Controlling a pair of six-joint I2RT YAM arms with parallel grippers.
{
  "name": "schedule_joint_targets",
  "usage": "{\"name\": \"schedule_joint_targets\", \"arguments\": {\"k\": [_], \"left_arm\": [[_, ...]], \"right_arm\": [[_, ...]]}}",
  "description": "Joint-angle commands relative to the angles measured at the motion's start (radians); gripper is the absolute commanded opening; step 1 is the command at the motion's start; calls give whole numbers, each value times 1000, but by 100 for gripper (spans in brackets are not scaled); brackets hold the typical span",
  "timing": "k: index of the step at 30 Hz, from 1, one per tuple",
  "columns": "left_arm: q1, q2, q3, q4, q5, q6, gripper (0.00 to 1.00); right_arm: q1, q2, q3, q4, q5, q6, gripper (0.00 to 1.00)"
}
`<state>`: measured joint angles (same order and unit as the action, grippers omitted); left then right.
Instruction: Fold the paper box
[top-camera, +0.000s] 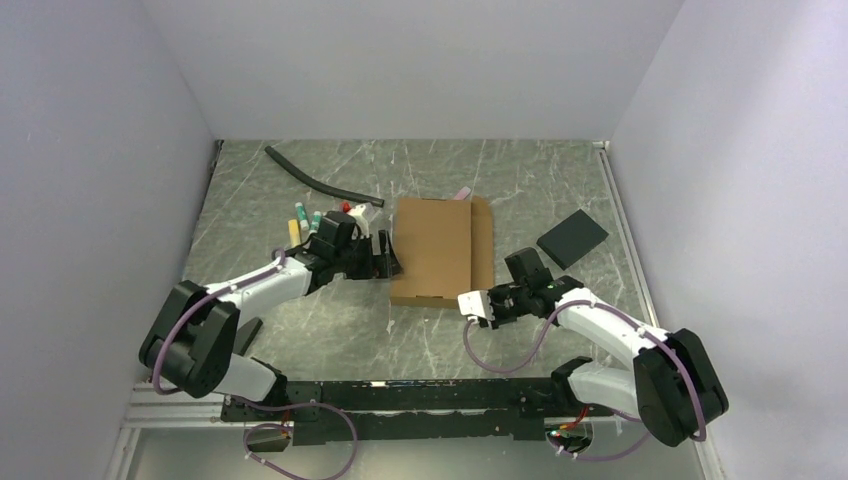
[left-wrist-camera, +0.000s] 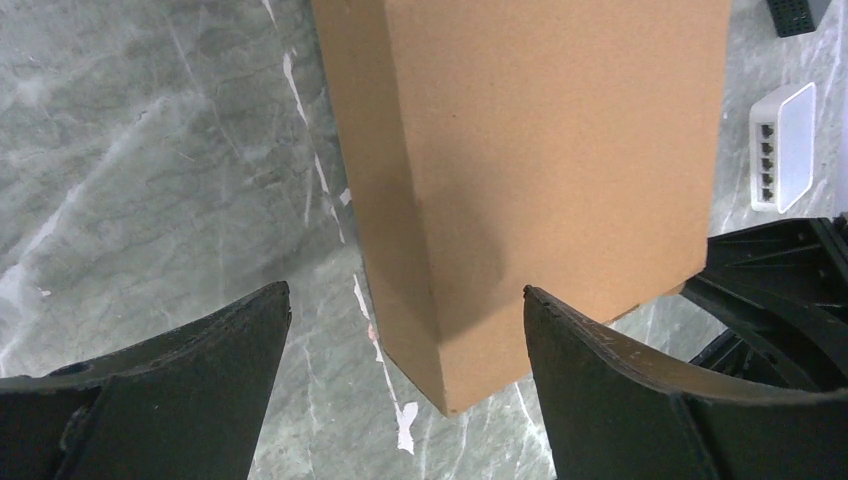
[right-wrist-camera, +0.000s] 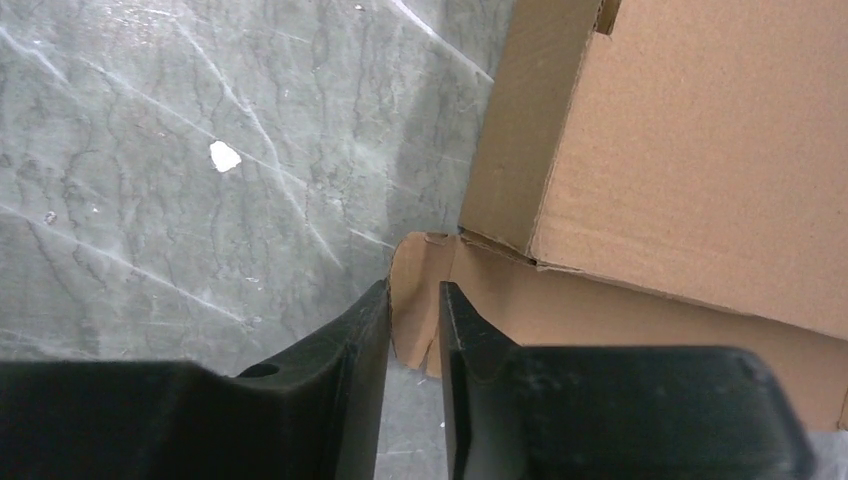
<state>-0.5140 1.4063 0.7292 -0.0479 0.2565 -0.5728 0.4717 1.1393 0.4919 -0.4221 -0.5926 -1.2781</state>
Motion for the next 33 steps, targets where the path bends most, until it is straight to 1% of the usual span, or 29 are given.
{"name": "schedule_joint_targets", "arguments": {"k": [1,8,13,19,26,33], "left_arm": [[-3,35,44,40,13,-6,90],[-3,69,56,40,4,11,89],[-3,89,61,39,11,14,88],[-3,126,73,27,18,22,87],[-3,155,82,33,53,25,81],[-3,163,79,40,75,21,80]], "right_arm": [[4,9,14,41,17,42,24],[4,45,48,44,17,119,8],[3,66,72,51,17,189,0],[4,96,95,39,17,226,0],[4,122,126,42,20,303,0],[5,151,149,56,42,378,0]]}}
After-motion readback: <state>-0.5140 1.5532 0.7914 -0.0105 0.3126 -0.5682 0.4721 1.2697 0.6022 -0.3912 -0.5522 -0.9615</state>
